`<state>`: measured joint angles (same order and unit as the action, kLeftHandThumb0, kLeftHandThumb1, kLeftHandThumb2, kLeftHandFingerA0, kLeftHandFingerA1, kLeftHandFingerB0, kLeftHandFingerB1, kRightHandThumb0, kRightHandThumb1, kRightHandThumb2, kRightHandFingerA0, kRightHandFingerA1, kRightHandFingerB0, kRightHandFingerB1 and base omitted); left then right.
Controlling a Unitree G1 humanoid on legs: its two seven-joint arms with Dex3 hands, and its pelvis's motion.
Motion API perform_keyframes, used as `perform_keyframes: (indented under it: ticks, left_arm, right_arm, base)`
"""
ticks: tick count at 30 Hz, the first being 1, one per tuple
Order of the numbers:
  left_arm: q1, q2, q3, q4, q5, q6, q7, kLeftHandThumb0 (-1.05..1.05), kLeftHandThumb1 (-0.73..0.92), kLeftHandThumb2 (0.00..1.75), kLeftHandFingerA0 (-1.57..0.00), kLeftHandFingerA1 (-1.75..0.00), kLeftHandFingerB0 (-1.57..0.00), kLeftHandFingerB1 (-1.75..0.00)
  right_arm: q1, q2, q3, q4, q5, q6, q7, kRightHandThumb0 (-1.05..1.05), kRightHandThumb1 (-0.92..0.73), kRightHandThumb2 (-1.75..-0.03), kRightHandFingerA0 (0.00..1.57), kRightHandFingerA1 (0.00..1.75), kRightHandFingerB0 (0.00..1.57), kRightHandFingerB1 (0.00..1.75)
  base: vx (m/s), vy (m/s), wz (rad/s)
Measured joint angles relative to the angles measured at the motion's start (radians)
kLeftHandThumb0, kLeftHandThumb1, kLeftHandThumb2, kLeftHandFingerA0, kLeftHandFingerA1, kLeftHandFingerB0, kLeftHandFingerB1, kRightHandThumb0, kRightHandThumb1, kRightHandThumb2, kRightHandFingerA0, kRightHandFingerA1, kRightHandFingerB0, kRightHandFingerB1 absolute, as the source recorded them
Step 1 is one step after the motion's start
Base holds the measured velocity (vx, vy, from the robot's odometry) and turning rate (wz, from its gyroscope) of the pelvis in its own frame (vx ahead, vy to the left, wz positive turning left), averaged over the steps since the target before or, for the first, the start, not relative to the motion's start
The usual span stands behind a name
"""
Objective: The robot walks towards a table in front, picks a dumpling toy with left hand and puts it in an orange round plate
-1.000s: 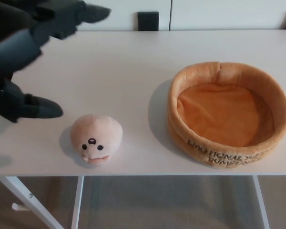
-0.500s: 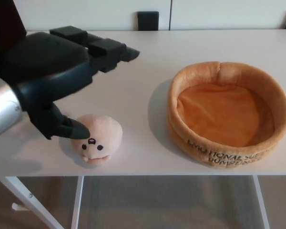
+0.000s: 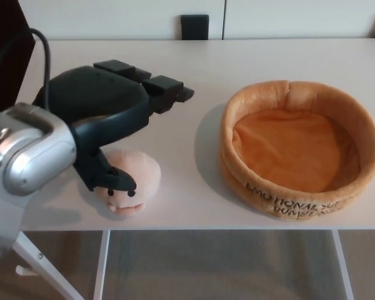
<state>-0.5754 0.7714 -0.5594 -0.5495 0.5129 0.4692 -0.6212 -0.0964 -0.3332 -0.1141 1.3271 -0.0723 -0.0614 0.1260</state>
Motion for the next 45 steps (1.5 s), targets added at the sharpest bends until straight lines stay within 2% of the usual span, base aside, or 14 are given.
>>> perform_keyframes:
  ticks: [3,4,5,8,10,11,16,19,21,28,33,34,41,45]
  left_arm:
    - [-0.013,-0.016,-0.011,0.03,0.02,0.001,-0.011,-0.6,0.37,0.77,0.0,-0.08,0.0,-0.18]
    - [-0.027,-0.033,-0.023,0.063,0.039,0.001,-0.021,-0.6,0.37,0.77,0.0,-0.08,0.0,-0.18]
    - [-0.037,-0.04,-0.031,0.082,0.05,0.001,-0.026,-0.58,0.36,0.77,0.0,-0.11,0.0,-0.2]
    - [-0.058,-0.066,-0.052,0.138,0.08,0.001,-0.042,-0.58,0.36,0.77,0.0,-0.1,0.0,-0.19]
    - [-0.067,-0.084,-0.061,0.171,0.1,0.001,-0.054,-0.58,0.37,0.78,0.0,-0.1,0.0,-0.19]
    - [-0.069,-0.09,-0.063,0.18,0.106,0.001,-0.058,-0.58,0.36,0.78,0.0,-0.09,0.0,-0.2]
    - [-0.076,-0.126,-0.087,0.242,0.149,0.001,-0.077,-0.65,0.4,0.8,0.0,-0.05,0.0,-0.14]
    - [-0.073,-0.145,-0.101,0.276,0.174,0.0,-0.084,-0.64,0.37,0.81,0.0,-0.09,0.0,-0.16]
    - [-0.065,-0.153,-0.108,0.29,0.193,-0.001,-0.087,-0.64,0.36,0.82,0.0,-0.1,0.0,-0.18]
    - [-0.038,-0.191,-0.121,0.34,0.216,-0.001,-0.11,-0.68,0.4,0.83,0.0,-0.01,0.0,-0.09]
    - [-0.034,-0.201,-0.136,0.352,0.232,-0.001,-0.143,-0.65,0.35,0.84,0.0,-0.09,0.0,-0.13]
    - [-0.033,-0.203,-0.137,0.353,0.234,-0.001,-0.148,-0.79,0.3,0.73,0.0,-0.05,0.0,-0.09]
    - [-0.022,-0.213,-0.146,0.368,0.26,-0.002,-0.194,-0.75,0.29,0.71,0.0,-0.11,0.0,-0.12]
    - [-0.007,-0.218,-0.149,0.386,0.273,-0.003,-0.207,-0.72,0.29,0.71,0.0,-0.1,0.0,-0.1]
  right_arm:
    - [0.0,0.0,0.002,0.0,-0.002,0.002,0.0,-0.19,-0.51,-0.55,0.86,1.04,0.46,0.37]
    - [-0.001,0.0,0.004,0.0,-0.004,0.005,0.0,-0.19,-0.51,-0.55,0.86,1.04,0.46,0.37]
    - [-0.002,0.0,0.005,0.001,-0.004,0.007,0.0,-0.19,-0.52,-0.55,0.88,0.8,0.46,0.37]
    - [-0.006,0.0,0.005,0.0,-0.004,0.011,0.001,-0.2,-0.53,-0.56,0.87,0.8,0.45,0.37]
    - [-0.008,0.0,0.004,0.001,-0.004,0.012,0.002,-0.19,-0.51,-0.55,0.88,0.94,0.45,0.37]
    - [-0.008,0.0,0.004,0.001,-0.004,0.013,0.002,-0.18,-0.52,-0.55,0.88,0.82,0.44,0.37]
    - [-0.011,0.0,0.004,0.0,-0.005,0.015,0.005,-0.19,-0.52,-0.56,0.88,0.79,0.45,0.37]
    - [-0.013,0.0,0.005,0.0,-0.005,0.016,0.005,-0.18,-0.53,-0.56,0.86,1.01,0.44,0.37]
    - [-0.014,0.0,0.007,0.0,-0.006,0.016,0.005,-0.17,-0.54,-0.56,0.87,0.89,0.45,0.37]
    - [-0.026,0.0,0.011,0.0,-0.008,0.017,0.003,-0.17,-0.52,-0.55,0.87,0.82,0.46,0.37]
    - [-0.027,0.0,0.012,0.0,-0.009,0.017,0.002,-0.18,-0.53,-0.56,0.87,0.92,0.46,0.37]
    - [-0.027,0.0,0.012,0.0,-0.009,0.017,0.002,-0.18,-0.52,-0.56,0.85,1.06,0.46,0.37]
    - [-0.028,0.0,0.008,0.001,-0.009,0.017,0.002,-0.21,-0.54,-0.56,0.87,0.83,0.47,0.37]
    - [-0.028,0.0,0.011,0.001,-0.01,0.017,0.001,-0.2,-0.54,-0.56,0.88,0.93,0.47,0.37]
  base:
    - [0.0,0.0,0.0]
    - [0.0,0.0,0.0]
    - [0.0,0.0,0.0]
    - [0.0,0.0,0.0]
    - [0.0,0.0,0.0]
    - [0.0,0.0,0.0]
    - [0.0,0.0,0.0]
    - [0.0,0.0,0.0]
    - [0.0,0.0,0.0]
    - [0.0,0.0,0.0]
    - [0.0,0.0,0.0]
    - [0.0,0.0,0.0]
    - [0.0,0.0,0.0]
    - [0.0,0.0,0.0]
